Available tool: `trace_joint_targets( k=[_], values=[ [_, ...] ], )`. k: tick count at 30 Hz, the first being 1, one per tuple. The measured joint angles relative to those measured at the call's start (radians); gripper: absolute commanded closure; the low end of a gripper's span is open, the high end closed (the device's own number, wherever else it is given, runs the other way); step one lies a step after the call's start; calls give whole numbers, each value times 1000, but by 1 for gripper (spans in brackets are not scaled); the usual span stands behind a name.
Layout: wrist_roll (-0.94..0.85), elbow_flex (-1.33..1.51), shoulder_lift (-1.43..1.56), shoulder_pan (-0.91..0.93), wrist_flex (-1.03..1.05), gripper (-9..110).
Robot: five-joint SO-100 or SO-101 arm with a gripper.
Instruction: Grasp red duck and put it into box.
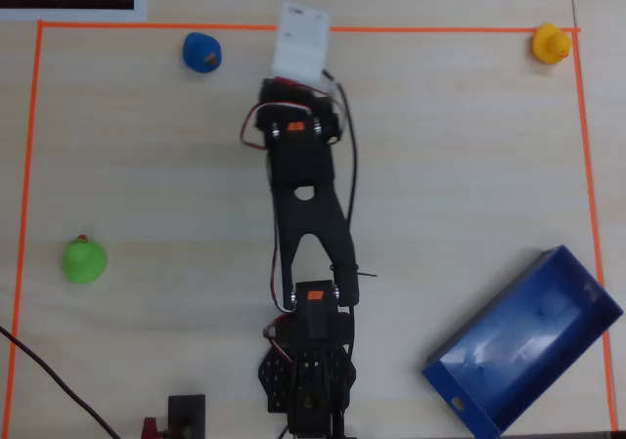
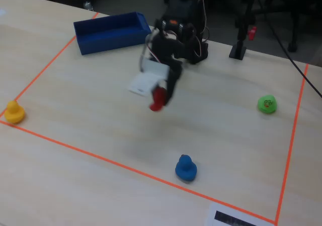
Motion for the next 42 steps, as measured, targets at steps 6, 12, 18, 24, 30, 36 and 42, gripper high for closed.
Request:
trace_joint_targets(
  k=[6, 12, 18, 24, 30, 36, 42],
  values=[
    [-80, -270, 2, 439, 115, 101],
    [-207, -302, -35, 937, 101, 101],
    [-278, -147, -29, 1318, 140, 101],
    [-345, 103, 103, 1474, 123, 101],
    [-368, 238, 137, 1466, 78, 101],
    [-482, 238, 133, 1457, 77, 87],
    [-517, 238, 127, 1459, 61, 82]
  ],
)
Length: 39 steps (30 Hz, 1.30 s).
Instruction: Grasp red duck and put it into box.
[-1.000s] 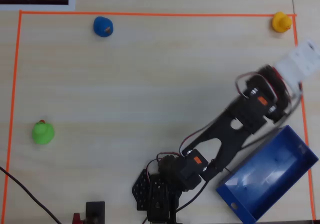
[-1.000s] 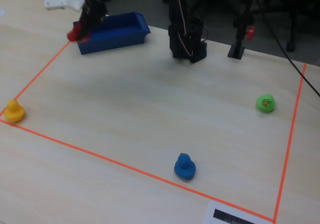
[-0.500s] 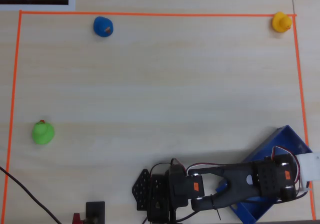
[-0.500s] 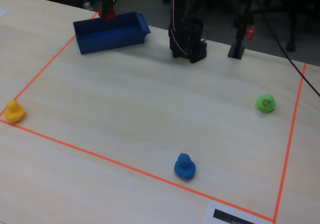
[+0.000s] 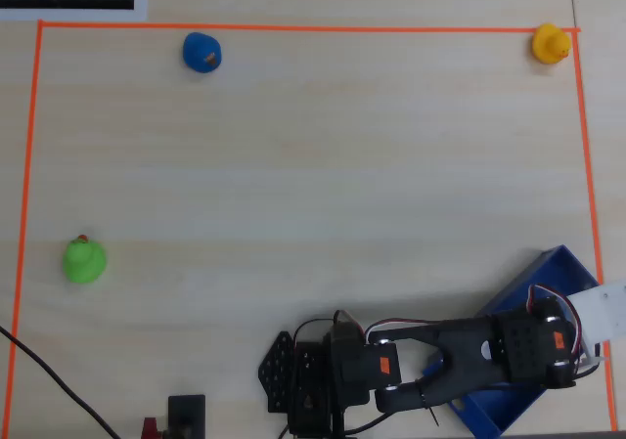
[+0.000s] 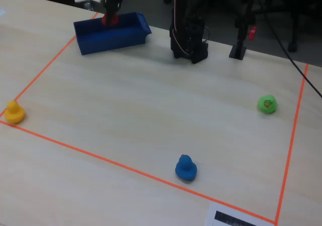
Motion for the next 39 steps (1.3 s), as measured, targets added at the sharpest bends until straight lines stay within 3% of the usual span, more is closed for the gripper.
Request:
trace_joint_targets(
  k=[4, 12, 16, 18, 20, 25, 32, 35, 39],
  values=[
    [-2, -14, 0, -15, -9, 76],
    [5, -43, 0, -40, -11, 75],
    [34, -43, 32, -80, -9, 81],
    [67, -43, 84, -137, -5, 91],
    [123, -43, 152, -235, -14, 101],
    [278, 57, 385, -640, -120, 101],
    [190, 551, 844, -1318, -183, 101],
    [104, 816, 1091, -1477, -35, 101],
    [75, 1075, 1331, -1543, 98, 101]
  ],
)
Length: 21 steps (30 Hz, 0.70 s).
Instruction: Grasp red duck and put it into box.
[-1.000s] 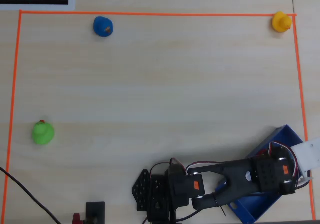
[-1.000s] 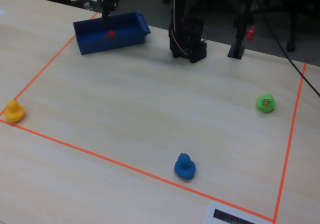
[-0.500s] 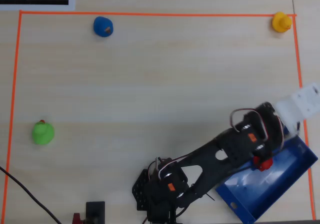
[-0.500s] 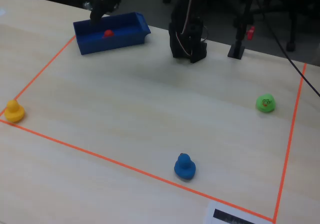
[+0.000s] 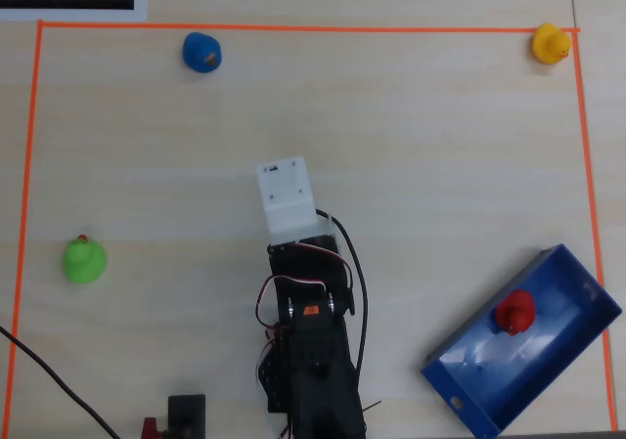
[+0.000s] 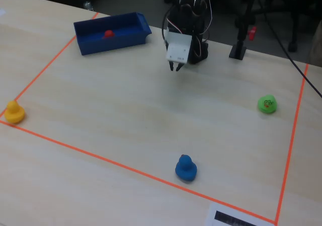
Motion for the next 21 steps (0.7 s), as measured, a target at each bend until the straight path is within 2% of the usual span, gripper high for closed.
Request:
trace_joint_targets(
  k=[4, 7, 18, 20, 21],
  values=[
    [-9, 161, 126, 6, 106, 101],
    [-2, 210, 242, 6, 110, 101],
    [21, 350, 255, 31, 58, 101],
    [49, 354, 255, 32, 58, 89],
    [60, 357, 255, 35, 58, 89]
  ],
)
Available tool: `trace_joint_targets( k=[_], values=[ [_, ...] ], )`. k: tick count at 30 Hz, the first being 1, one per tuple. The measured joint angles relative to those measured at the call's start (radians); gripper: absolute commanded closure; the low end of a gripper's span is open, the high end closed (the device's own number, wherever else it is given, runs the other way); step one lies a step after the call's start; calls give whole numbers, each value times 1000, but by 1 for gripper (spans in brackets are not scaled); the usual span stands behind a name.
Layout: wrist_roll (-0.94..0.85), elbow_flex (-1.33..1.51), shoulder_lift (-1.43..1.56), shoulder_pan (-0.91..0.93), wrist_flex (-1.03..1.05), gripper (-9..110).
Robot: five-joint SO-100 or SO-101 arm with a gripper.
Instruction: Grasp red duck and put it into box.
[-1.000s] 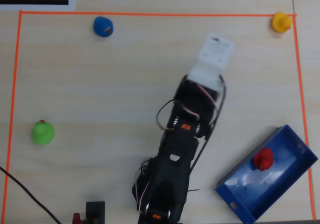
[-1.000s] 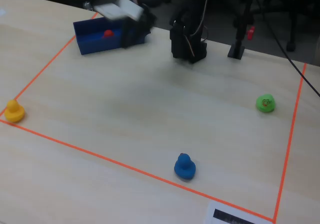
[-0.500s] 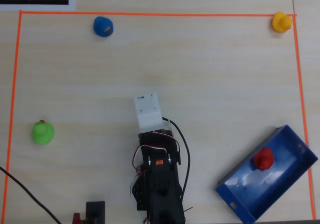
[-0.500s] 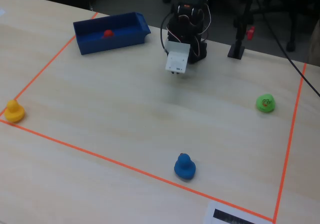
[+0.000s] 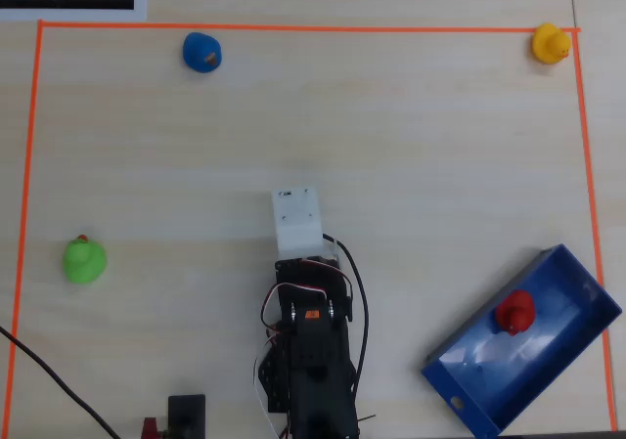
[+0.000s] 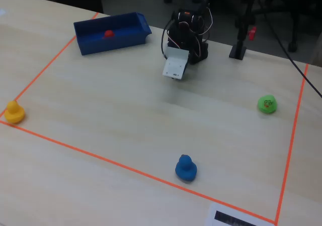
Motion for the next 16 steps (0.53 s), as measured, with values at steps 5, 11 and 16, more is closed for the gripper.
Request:
trace_joint_targets(
  k=[5, 11, 16],
  values=[
    [8, 6, 0, 0, 0, 89],
    [8, 6, 0, 0, 0, 89],
    [8, 6, 0, 0, 0, 89]
  ],
)
